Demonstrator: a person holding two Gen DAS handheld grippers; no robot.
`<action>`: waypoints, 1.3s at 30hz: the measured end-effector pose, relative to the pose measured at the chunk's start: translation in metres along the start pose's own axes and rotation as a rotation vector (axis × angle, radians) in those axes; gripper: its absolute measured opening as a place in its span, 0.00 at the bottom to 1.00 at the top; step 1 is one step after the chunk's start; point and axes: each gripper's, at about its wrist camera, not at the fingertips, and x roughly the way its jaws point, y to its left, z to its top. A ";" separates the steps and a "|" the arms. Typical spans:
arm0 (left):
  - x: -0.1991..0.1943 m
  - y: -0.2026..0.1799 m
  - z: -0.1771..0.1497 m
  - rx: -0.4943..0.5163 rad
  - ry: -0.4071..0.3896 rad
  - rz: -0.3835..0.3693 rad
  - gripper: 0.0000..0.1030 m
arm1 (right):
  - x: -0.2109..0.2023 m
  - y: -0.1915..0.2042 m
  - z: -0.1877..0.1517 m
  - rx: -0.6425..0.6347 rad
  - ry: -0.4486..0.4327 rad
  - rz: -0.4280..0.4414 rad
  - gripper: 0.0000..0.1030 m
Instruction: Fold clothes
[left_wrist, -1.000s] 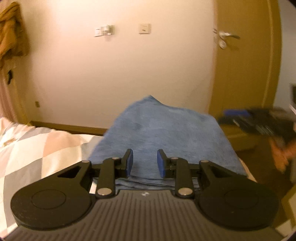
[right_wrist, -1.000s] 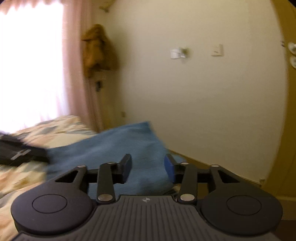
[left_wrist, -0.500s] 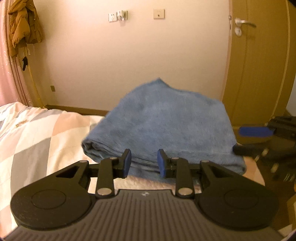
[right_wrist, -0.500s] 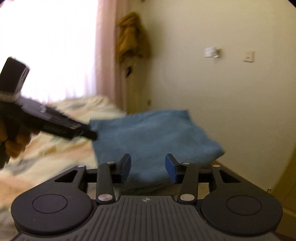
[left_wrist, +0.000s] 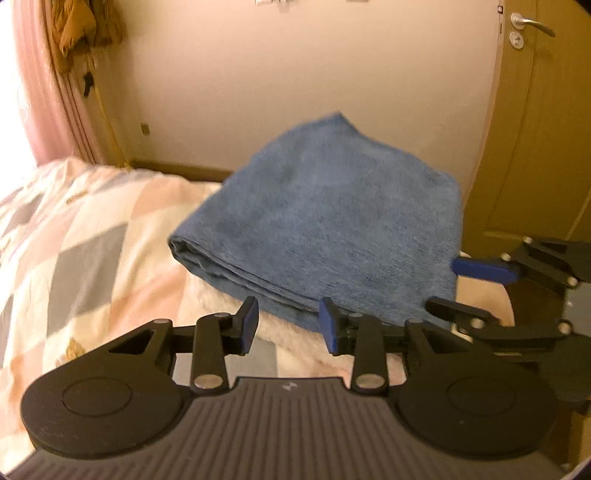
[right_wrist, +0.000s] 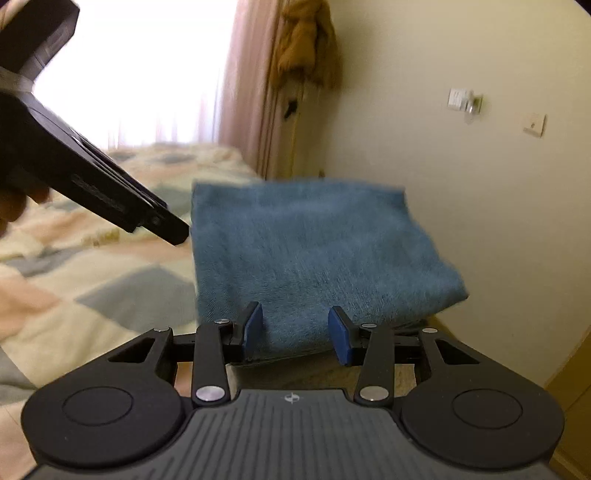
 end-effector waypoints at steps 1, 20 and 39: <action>-0.002 -0.001 0.001 -0.007 0.014 0.002 0.32 | -0.001 -0.002 0.003 0.011 -0.003 0.002 0.41; -0.149 0.024 -0.002 0.011 0.136 0.036 0.77 | -0.140 0.041 0.068 0.641 0.057 -0.146 0.88; -0.313 0.041 -0.010 0.062 0.019 0.060 0.99 | -0.275 0.124 0.172 0.667 0.152 -0.337 1.00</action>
